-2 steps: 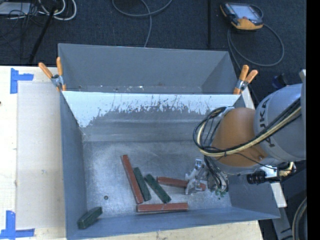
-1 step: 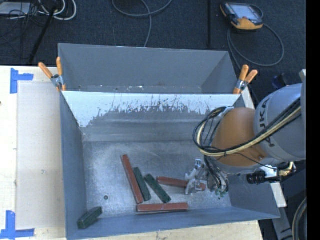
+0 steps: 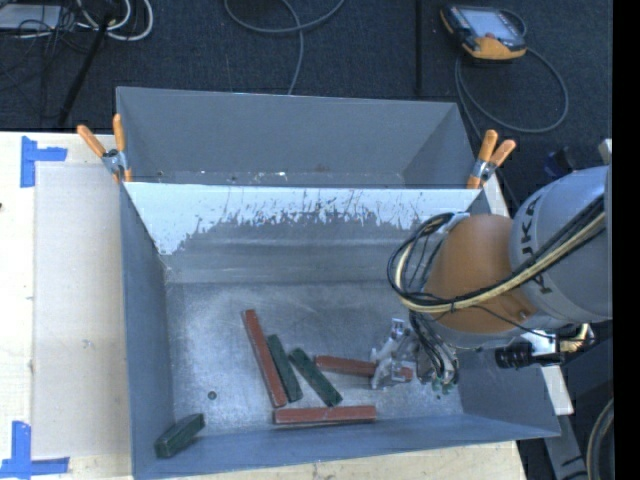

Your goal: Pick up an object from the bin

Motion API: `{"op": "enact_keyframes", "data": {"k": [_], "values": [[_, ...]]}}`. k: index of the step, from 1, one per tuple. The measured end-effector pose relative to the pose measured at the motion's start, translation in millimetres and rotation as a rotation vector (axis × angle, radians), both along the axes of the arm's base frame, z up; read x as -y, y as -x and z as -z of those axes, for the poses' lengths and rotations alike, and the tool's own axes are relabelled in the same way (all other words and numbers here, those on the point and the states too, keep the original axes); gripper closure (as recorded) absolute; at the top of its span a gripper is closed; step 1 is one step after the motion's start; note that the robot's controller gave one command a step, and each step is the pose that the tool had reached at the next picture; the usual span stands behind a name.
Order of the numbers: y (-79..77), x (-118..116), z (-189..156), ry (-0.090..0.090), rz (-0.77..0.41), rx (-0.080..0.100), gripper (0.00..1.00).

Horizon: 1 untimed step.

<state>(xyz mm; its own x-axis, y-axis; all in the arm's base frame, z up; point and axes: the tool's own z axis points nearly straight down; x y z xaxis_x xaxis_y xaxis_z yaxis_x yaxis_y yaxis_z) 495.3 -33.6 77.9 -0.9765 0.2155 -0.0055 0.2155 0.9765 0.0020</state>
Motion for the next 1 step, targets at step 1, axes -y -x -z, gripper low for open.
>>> {"op": "enact_keyframes", "data": {"k": [1], "values": [[2.4, 0.2, -16.1, 0.0, 0.0, -0.009, 1.0]]}}
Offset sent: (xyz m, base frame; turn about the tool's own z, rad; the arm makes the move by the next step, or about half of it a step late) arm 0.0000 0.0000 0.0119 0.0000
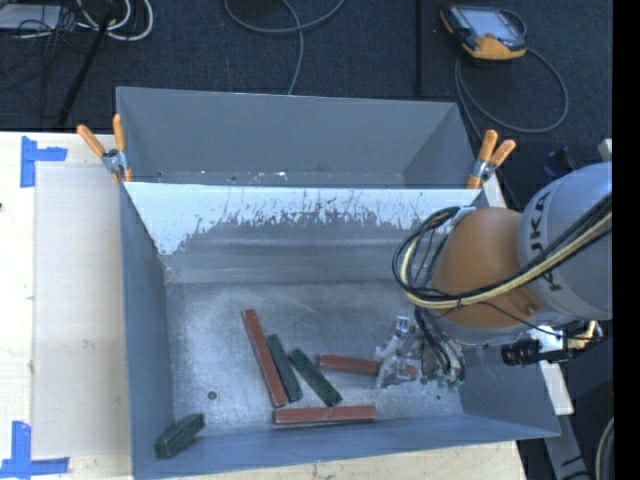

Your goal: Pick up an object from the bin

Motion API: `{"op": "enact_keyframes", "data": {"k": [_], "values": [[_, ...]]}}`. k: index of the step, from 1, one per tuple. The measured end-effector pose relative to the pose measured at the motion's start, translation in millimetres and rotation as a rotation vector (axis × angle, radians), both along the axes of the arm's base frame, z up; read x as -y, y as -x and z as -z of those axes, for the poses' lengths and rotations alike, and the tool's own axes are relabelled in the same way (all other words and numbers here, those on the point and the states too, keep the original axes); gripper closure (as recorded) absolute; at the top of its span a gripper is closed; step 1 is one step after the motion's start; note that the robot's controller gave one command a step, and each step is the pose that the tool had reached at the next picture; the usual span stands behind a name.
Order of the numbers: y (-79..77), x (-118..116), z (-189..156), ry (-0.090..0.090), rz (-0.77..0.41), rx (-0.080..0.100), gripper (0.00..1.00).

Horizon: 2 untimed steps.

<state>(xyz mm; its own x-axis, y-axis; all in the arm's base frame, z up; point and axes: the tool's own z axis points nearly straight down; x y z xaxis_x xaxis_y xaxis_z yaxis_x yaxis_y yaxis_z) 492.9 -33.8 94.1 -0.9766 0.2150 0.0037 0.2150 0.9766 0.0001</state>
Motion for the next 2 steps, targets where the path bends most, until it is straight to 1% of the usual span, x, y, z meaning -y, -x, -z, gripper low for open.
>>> {"op": "enact_keyframes", "data": {"k": [2], "values": [[-1.4, 0.6, -20.5, 0.001, 0.0, 0.006, 1.0]]}}
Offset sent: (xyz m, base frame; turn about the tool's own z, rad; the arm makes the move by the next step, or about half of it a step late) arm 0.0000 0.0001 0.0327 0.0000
